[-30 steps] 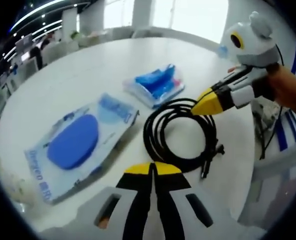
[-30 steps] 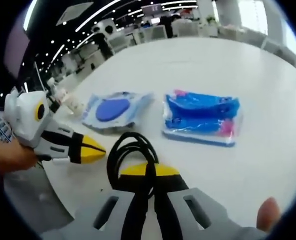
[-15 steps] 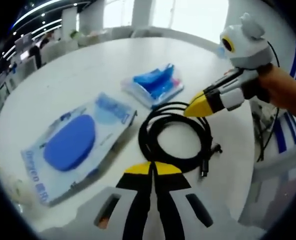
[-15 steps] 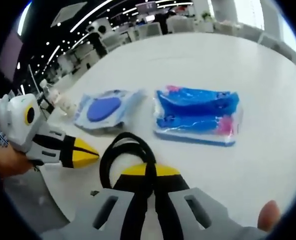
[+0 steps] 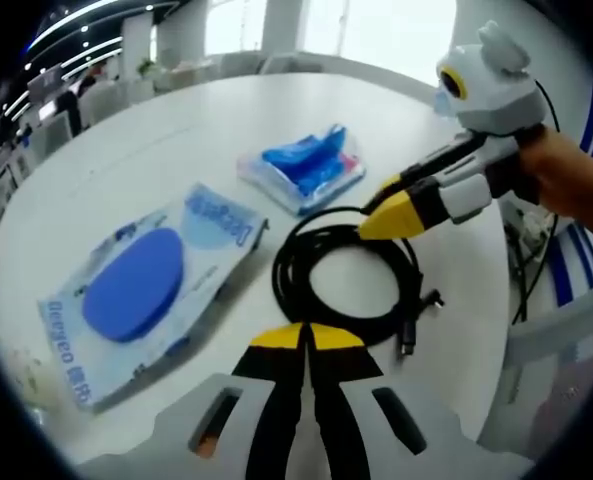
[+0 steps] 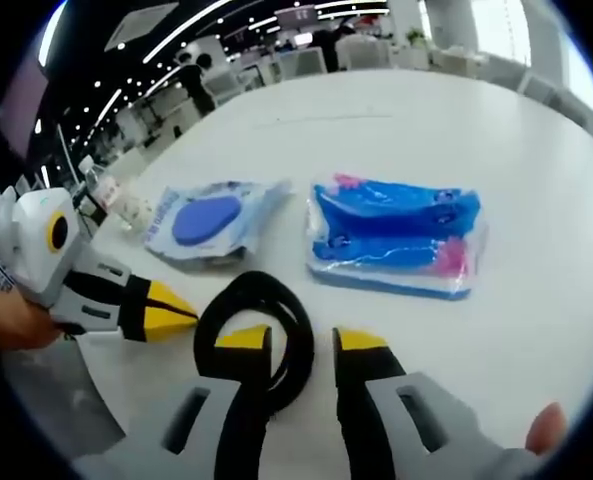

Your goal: Arrange the tabletop items into an orderly group along one side of the table until the central work area is clear of visible clutter.

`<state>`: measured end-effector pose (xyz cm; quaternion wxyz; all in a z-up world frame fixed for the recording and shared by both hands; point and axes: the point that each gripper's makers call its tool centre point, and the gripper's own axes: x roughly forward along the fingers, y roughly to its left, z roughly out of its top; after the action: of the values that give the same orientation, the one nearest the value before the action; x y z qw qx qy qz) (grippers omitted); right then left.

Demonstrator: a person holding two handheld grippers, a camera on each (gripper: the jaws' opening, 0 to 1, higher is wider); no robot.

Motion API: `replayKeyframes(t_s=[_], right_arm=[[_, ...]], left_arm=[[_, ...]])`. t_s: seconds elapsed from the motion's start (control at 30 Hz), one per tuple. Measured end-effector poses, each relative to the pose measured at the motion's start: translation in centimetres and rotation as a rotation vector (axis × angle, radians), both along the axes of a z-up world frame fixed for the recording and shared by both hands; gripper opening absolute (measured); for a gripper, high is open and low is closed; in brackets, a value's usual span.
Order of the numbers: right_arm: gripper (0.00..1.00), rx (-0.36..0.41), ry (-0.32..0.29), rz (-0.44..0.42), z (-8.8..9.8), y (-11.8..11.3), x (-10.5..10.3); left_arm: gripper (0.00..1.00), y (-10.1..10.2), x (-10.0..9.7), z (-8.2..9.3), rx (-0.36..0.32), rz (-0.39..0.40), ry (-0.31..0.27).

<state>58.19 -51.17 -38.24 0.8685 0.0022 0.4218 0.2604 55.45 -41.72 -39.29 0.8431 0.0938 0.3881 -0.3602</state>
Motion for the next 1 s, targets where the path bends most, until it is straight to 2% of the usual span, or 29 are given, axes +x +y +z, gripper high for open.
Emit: replayKeyframes(t_s=[0.1,0.4,0.53,0.6,0.8,1.0], right_arm=[[0.22,-0.02,-0.009,0.016,0.1,-0.1,-0.2],[0.21,-0.032,-0.048,0.018,0.9,-0.4,-0.3],[0.11,-0.081,-0.091,0.051,1.2,-0.9,-0.3],[0.09,-0.073,-0.105,0.053,1.7,-0.9,-0.3],[0.1,-0.089,-0.12,0.095,2.4,-0.5,-0.8],[0.16,-0.064,-0.129,0.067,3.0,-0.8,-1.0]], left_arm=[[0.0,-0.1,0.0,0.0,-0.002,0.0,-0.001],[0.0,0.1,0.0,0.2,0.001,-0.001,-0.007],[0.0,0.3,0.0,0.5,-0.003,0.003,-0.013],[0.0,0.4,0.0,0.6,-0.006,0.005,-0.016],[0.01,0.5,-0.1,1.2,-0.015,0.008,-0.023],[0.05,0.5,-0.3,1.9,-0.027,0.009,-0.034]])
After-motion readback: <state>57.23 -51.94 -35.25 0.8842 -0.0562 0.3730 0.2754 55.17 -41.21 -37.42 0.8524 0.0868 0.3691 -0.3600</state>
